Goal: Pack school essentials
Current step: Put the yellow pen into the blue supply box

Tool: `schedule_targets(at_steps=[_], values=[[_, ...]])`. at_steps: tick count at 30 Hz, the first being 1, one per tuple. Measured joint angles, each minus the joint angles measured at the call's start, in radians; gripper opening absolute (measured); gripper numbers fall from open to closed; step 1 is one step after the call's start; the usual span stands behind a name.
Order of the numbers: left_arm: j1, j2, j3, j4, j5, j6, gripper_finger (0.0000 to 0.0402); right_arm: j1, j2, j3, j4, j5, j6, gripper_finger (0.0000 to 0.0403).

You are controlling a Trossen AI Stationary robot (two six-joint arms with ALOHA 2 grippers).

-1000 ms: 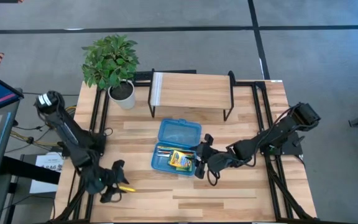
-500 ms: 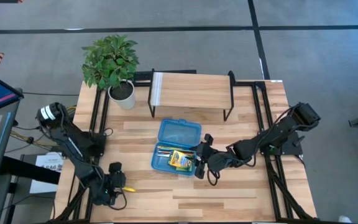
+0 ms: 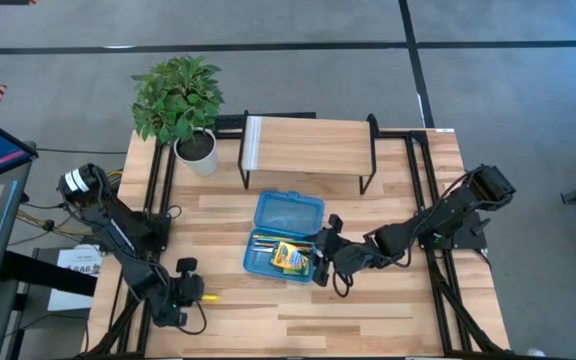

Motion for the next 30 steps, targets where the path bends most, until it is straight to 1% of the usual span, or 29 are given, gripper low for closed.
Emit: schedule_targets(at_steps=[2, 6, 13, 17, 20, 24, 27, 30], values=[[0.018, -0.006, 0.0, -0.001, 0.027, 0.002, 0.0014, 0.0, 0.0, 0.0, 0.0, 0.0, 0.0, 0.0192], [0.067, -0.06, -0.004, -0.014, 0.058, 0.073, 0.0016, 0.0, 0.0, 0.0, 0.0, 0.0, 0.0, 0.0188], [0.24, -0.214, 0.038, -0.047, 0.022, 0.323, 0.0005, 0.0, 0.0, 0.0, 0.0, 0.001, -0.001, 0.0188], [0.353, -0.243, 0.09, -0.048, 0.037, 0.517, 0.0004, 0.0, 0.0, 0.0, 0.002, 0.003, -0.008, 0.0185], [0.446, -0.231, 0.139, -0.046, 0.073, 0.641, 0.0002, 0.0, 0.0, 0.0, 0.004, 0.003, -0.027, 0.0181], [0.557, -0.178, 0.201, -0.03, 0.147, 0.784, 0.0002, -0.011, 0.0, 0.0, 0.011, 0.003, -0.03, 0.018], [0.614, -0.12, 0.249, -0.018, 0.193, 0.863, 0.0002, -0.023, 0.0, 0.0, 0.017, 0.004, -0.037, 0.018], [0.65, -0.04, 0.293, -0.01, 0.236, 0.91, 0.0001, -0.034, 0.0, 0.0, 0.018, 0.004, -0.043, 0.0178]])
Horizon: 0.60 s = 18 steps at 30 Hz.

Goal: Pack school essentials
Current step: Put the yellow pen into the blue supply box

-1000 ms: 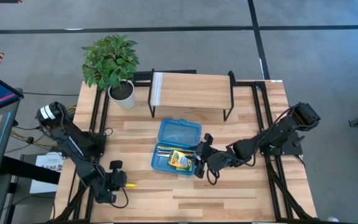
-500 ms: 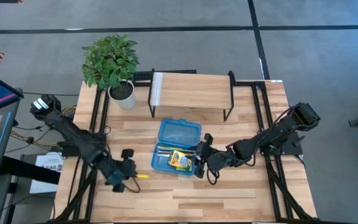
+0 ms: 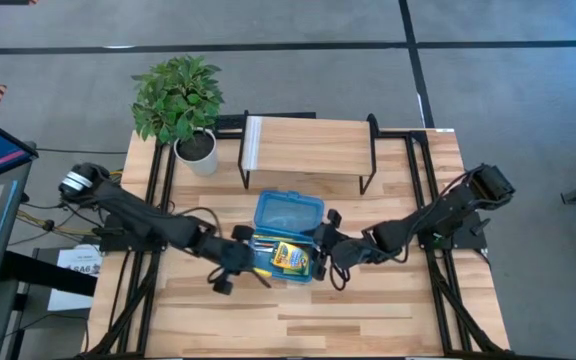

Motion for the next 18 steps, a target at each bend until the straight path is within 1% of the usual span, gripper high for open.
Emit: schedule_targets(at_steps=[3, 9, 14, 18], values=[[0.016, 0.082, 0.042, 0.021, 0.031, 0.045, 0.0001, -0.008, 0.0, 0.0, 0.001, 0.001, -0.003, 0.0175], [0.045, 0.215, 0.113, 0.032, 0.035, 0.106, 0.001, -0.013, 0.0, 0.0, 0.003, 0.001, -0.004, 0.0175], [0.083, 0.276, 0.147, 0.032, 0.05, 0.119, 0.0009, -0.01, 0.0, 0.0, 0.003, 0.001, -0.01, 0.0172], [0.106, 0.281, 0.153, 0.04, 0.072, 0.12, 0.0008, -0.01, 0.0, 0.0, 0.002, 0.001, -0.01, 0.0171]])
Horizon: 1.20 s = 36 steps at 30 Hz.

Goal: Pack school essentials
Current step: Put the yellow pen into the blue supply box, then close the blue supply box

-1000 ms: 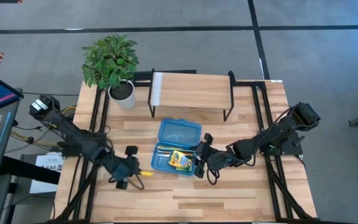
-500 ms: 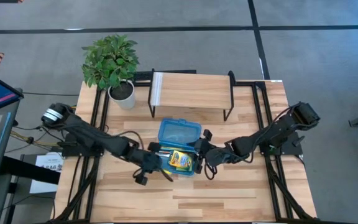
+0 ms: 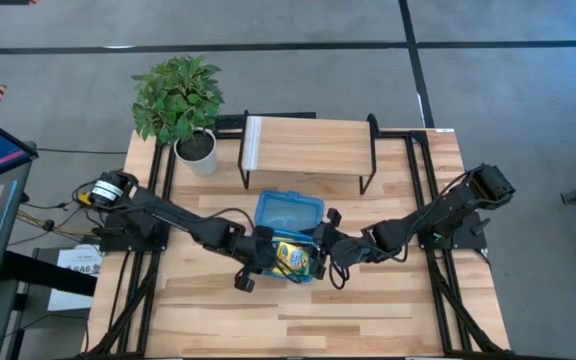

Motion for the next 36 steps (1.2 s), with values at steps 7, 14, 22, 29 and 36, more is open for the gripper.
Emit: schedule_targets(at_steps=[7, 14, 22, 29, 36], values=[[0.007, 0.0, 0.0, 0.013, 0.039, -0.007, 0.0051, 0.0, 0.0, 0.0, 0.0, 0.0, 0.0, 0.017], [0.003, 0.0, 0.0, 0.024, 0.037, -0.027, 0.0127, 0.0, 0.0, 0.0, 0.0, 0.0, 0.0, 0.0166], [-0.007, -0.111, 0.0, 0.012, 0.031, -0.001, 0.0158, 0.006, 0.0, 0.0, 0.0, 0.0, 0.0, 0.0167], [-0.027, -0.339, -0.108, 0.129, 0.01, 0.056, 0.0142, 0.006, 0.0, 0.0, -0.014, -0.001, 0.0, 0.0164], [-0.012, -0.592, -0.415, 0.509, 0.011, 0.014, 0.0137, -0.012, 0.0, 0.0, -0.036, -0.002, 0.121, 0.016]])
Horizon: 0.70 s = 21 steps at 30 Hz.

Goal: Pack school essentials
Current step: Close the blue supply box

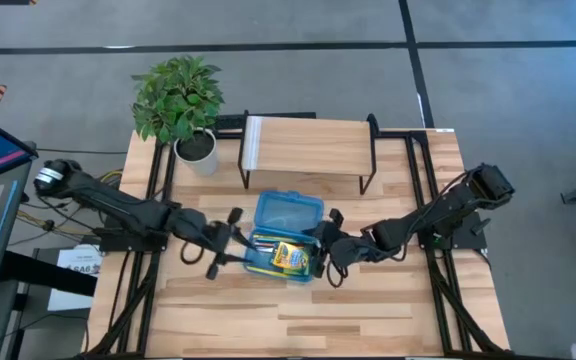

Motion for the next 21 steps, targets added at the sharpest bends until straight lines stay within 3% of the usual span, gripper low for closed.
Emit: schedule_targets(at_steps=[3, 7, 21], values=[[0.023, -0.072, -0.103, 0.128, -0.029, -0.06, 0.0137, -0.033, -0.004, 0.0, -0.055, 0.0, 0.07, 0.0161], [0.051, -0.122, -0.175, 0.152, -0.034, -0.102, 0.0141, -0.08, -0.006, 0.0, -0.113, -0.008, 0.112, 0.0164], [0.199, -0.133, -0.339, 0.331, -0.012, -0.126, 0.016, -0.1, -0.007, -0.026, -0.229, -0.054, 0.168, 0.0161]])
